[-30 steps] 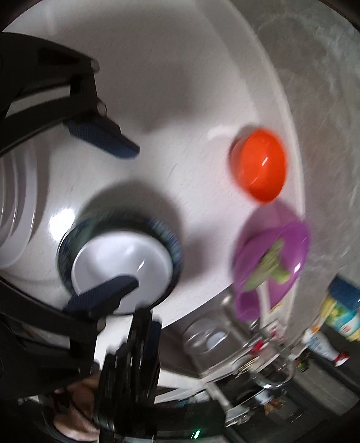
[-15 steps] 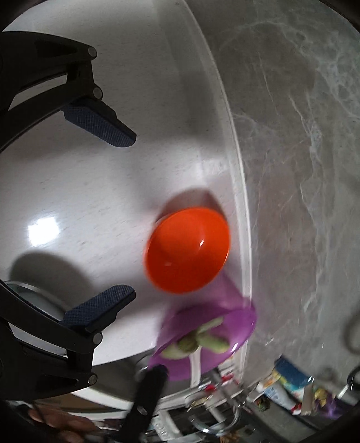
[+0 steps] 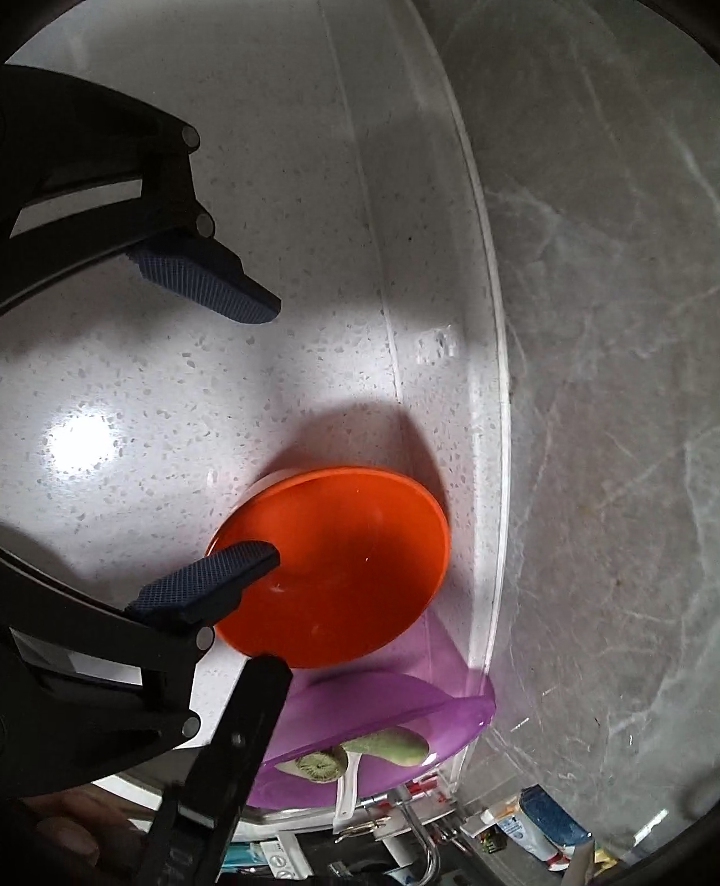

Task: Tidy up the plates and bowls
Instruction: 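Move both grippers to the orange bowl, then close both grippers on the orange bowl rim, then lift the orange bowl with both grippers toward the nested bowls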

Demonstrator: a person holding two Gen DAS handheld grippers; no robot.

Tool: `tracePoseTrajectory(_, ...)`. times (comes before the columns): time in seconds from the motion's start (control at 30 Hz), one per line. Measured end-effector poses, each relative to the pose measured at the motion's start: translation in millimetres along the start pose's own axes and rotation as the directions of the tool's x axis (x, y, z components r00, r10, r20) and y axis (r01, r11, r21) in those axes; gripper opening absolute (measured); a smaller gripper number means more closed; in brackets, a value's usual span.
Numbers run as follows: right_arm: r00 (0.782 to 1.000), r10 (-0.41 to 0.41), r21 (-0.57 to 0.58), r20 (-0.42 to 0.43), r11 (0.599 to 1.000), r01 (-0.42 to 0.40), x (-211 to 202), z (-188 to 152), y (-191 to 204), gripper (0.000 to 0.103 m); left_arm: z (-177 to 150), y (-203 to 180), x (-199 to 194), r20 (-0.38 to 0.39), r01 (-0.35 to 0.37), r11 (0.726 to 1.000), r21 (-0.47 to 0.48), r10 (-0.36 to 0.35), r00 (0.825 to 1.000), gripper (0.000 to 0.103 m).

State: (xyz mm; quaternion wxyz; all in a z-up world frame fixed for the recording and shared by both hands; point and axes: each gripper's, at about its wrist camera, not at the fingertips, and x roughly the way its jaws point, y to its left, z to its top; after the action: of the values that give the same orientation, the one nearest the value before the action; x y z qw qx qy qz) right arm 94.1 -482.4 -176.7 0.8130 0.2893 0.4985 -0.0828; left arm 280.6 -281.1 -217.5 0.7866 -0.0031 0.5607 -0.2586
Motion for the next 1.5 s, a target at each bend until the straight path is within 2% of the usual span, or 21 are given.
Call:
tracePoseTrajectory(0.23,0.998,-0.052,0.008,-0.029,0.999,0.052,27,4,-1,0.048,5,3,11,-0.011,-0.009,1.0,0.001,0.009,1.0,0.077)
tracePoseTrajectory(0.27,0.998,-0.057,0.004,-0.03,0.998,0.057,30,4,-1,0.047,5,3,13,-0.013,-0.006,1.0,0.005,0.007,1.0,0.075)
tracePoseTrajectory(0.4,0.997,-0.065,-0.012,-0.043,0.998,0.064,44,8,2,0.033,3,-4,17,-0.024,0.014,0.999,0.034,-0.013,1.0,0.049)
tracePoseTrajectory(0.43,0.997,-0.062,-0.011,-0.047,0.998,0.062,46,8,2,0.032,2,-6,17,-0.025,0.015,0.999,0.038,-0.014,1.0,0.047)
tracePoseTrajectory(0.57,0.998,-0.05,0.011,-0.036,0.999,0.051,48,8,0,0.032,2,-4,20,-0.026,0.019,1.0,0.022,-0.018,1.0,0.047)
tracePoseTrajectory(0.67,0.999,-0.044,0.027,-0.023,0.999,0.044,39,11,-11,0.028,4,1,19,-0.022,0.017,1.0,0.011,-0.016,1.0,0.047)
tracePoseTrajectory(0.8,0.998,-0.059,0.006,-0.022,0.998,0.059,41,18,-11,0.028,6,4,21,-0.024,0.024,1.0,0.008,-0.024,0.999,0.047)
tracePoseTrajectory(0.83,0.998,-0.058,0.004,-0.028,0.998,0.058,43,16,-8,0.028,7,2,23,-0.027,0.026,1.0,0.013,-0.026,0.999,0.044)
tracePoseTrajectory(0.87,0.998,-0.058,-0.003,-0.035,0.998,0.058,47,16,-4,0.021,7,2,22,-0.026,0.031,0.999,0.021,-0.031,0.999,0.04)
tracePoseTrajectory(0.93,0.998,-0.057,-0.022,-0.041,0.998,0.056,52,16,0,0.016,7,-4,23,-0.032,0.035,0.998,0.046,-0.034,0.999,0.017)
tracePoseTrajectory(1.27,0.998,-0.061,-0.074,-0.027,0.996,0.059,49,12,7,0.013,1,-6,18,-0.041,0.019,0.997,0.073,-0.017,0.999,0.012)
tracePoseTrajectory(1.5,0.999,-0.048,-0.09,-0.013,0.995,0.047,37,10,15,0.011,-12,-7,-11,-0.035,0.019,0.996,0.091,-0.016,0.999,0.012)
